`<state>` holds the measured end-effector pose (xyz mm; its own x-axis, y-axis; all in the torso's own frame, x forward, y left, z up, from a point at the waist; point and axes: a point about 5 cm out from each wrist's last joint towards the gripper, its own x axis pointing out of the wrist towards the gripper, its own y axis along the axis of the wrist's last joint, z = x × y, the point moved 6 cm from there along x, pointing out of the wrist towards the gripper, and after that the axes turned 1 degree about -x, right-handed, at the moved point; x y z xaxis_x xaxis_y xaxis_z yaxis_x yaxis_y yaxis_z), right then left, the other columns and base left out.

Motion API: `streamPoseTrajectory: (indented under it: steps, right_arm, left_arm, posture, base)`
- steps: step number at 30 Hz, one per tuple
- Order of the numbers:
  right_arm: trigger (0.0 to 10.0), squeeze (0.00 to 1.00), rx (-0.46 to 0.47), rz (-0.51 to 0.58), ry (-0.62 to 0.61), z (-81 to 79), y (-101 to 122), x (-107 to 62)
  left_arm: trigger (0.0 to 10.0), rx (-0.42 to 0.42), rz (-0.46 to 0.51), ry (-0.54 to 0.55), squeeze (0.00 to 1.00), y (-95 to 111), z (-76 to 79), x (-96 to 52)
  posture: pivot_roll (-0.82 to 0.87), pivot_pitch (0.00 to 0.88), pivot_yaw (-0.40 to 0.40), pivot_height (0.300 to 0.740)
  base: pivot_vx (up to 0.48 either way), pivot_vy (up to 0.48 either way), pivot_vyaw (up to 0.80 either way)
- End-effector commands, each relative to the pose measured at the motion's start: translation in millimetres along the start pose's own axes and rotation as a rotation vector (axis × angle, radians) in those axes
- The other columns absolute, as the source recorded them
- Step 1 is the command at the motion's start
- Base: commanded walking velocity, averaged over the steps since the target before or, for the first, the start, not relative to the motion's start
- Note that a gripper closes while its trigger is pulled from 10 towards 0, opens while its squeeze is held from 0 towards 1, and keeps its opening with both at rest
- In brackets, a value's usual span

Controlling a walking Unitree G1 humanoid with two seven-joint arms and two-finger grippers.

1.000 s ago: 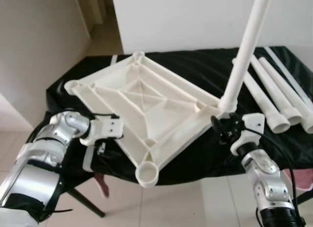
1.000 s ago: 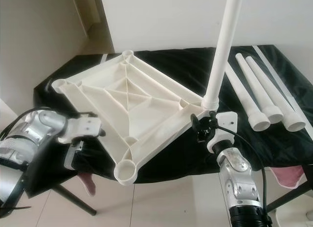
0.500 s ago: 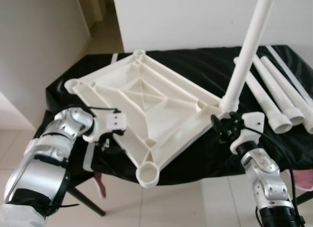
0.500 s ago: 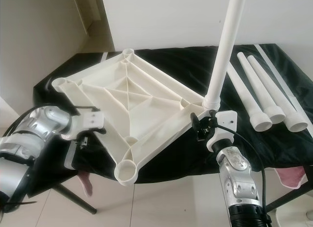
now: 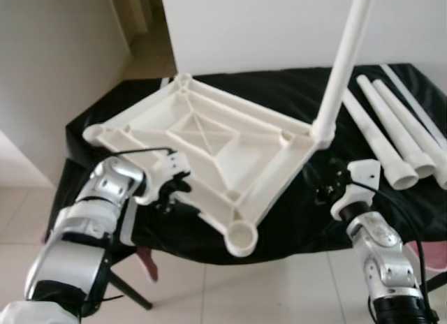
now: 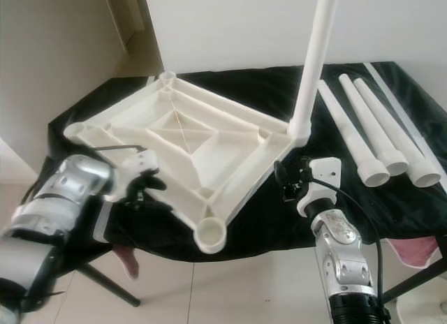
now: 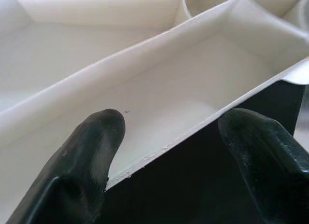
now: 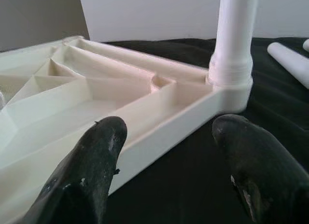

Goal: Building children table

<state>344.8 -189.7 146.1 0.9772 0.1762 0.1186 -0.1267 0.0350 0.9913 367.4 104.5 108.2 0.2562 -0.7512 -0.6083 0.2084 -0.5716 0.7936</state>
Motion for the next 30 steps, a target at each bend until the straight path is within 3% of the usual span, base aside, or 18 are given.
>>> streamPoseTrajectory:
  steps: [1,2,7,10,11,12,15,17,20,24,30]
  right_arm:
    - [10.0,0.00,0.010,-0.013,0.003,-3.7,-3.5,-1.2]
    - [10.0,0.00,0.013,-0.011,0.000,-3.7,-3.0,-1.3]
    - [10.0,0.00,0.015,-0.009,-0.005,-3.2,-2.6,-1.6]
    - [10.0,0.00,0.018,-0.009,-0.008,-3.2,-2.7,-1.7]
    - [10.0,0.00,0.020,-0.010,-0.003,-4.4,-2.9,-0.9]
    - [10.0,0.00,0.020,-0.010,-0.003,-4.4,-2.9,-0.9]
    - [10.0,0.00,0.020,-0.011,-0.001,-4.9,-3.1,0.1]
    - [10.0,0.00,0.019,-0.012,0.004,-5.6,-3.3,1.6]
    - [10.0,0.00,0.021,-0.010,0.008,-5.9,-3.1,3.5]
    - [10.0,0.00,0.032,0.002,0.004,-4.1,-1.5,3.9]
    - [10.0,0.00,0.062,0.031,-0.045,2.4,3.2,-1.9]
  left_arm:
    - [10.0,-0.084,0.005,0.497,0.00,-9.0,-48.6,-12.8]
    - [10.0,-0.128,0.032,0.546,0.00,-7.3,-45.2,-9.0]
    - [10.0,-0.155,0.045,0.555,0.00,-5.5,-38.6,-5.5]
    - [10.0,-0.150,0.046,0.526,0.00,-3.9,-26.7,-1.4]
    - [10.0,-0.130,0.071,0.441,0.00,0.5,-15.8,-1.9]
    - [10.0,-0.130,0.071,0.441,0.00,0.5,-15.8,-1.9]
    - [10.0,-0.105,0.101,0.347,0.00,6.3,-6.6,-7.7]
    - [10.0,-0.011,0.139,0.278,0.00,14.6,0.3,-18.2]
    - [10.0,0.053,0.231,0.171,0.00,24.5,11.7,-31.0]
    - [10.0,0.071,0.323,0.058,0.00,24.0,24.6,-42.0]
    - [10.0,0.108,0.377,0.063,0.00,22.3,20.4,-45.3]
  posture:
    - [-0.13,0.031,0.105,0.740]
    - [-0.13,0.030,0.109,0.740]
    - [-0.13,0.031,0.110,0.740]
    - [-0.12,0.030,0.106,0.740]
    - [-0.11,0.029,0.101,0.740]
    - [-0.11,0.029,0.101,0.740]
    - [-0.11,0.030,0.096,0.740]
    - [-0.10,0.030,0.096,0.740]
    - [-0.10,0.032,0.091,0.740]
    - [-0.09,0.032,0.088,0.740]
    - [-0.10,0.035,0.084,0.740]
  base:
    - [0.000,0.000,0.00]
    - [0.000,0.000,0.00]
    - [0.000,0.000,0.00]
    - [0.000,0.000,0.00]
    - [0.000,0.000,0.00]
    - [0.000,0.000,0.00]
    - [0.000,0.000,0.00]
    - [0.000,0.000,0.00]
    - [0.000,0.000,0.00]
    - [0.000,0.000,0.00]
    - [0.000,0.000,0.00]
